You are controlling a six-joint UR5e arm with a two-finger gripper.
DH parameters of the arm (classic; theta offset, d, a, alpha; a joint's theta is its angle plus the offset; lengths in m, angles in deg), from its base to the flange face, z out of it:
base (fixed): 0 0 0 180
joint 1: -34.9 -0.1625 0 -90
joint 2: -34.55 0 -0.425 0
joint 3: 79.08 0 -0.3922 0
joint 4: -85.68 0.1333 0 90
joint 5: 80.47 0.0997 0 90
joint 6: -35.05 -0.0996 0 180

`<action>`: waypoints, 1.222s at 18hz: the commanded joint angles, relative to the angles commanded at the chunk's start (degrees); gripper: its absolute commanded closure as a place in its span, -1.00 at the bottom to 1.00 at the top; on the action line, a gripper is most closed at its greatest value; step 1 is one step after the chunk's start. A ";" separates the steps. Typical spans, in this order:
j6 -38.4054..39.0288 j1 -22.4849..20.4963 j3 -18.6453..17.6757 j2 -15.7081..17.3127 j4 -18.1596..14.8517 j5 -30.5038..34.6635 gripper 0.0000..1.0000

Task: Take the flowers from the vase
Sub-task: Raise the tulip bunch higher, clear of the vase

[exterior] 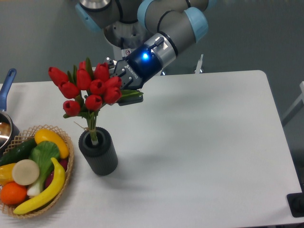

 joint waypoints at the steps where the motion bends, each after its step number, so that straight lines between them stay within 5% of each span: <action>1: 0.71 -0.09 0.35 0.00 0.00 -0.18 0.35; 22: 6.60 -4.57 4.40 0.00 0.00 -2.73 0.35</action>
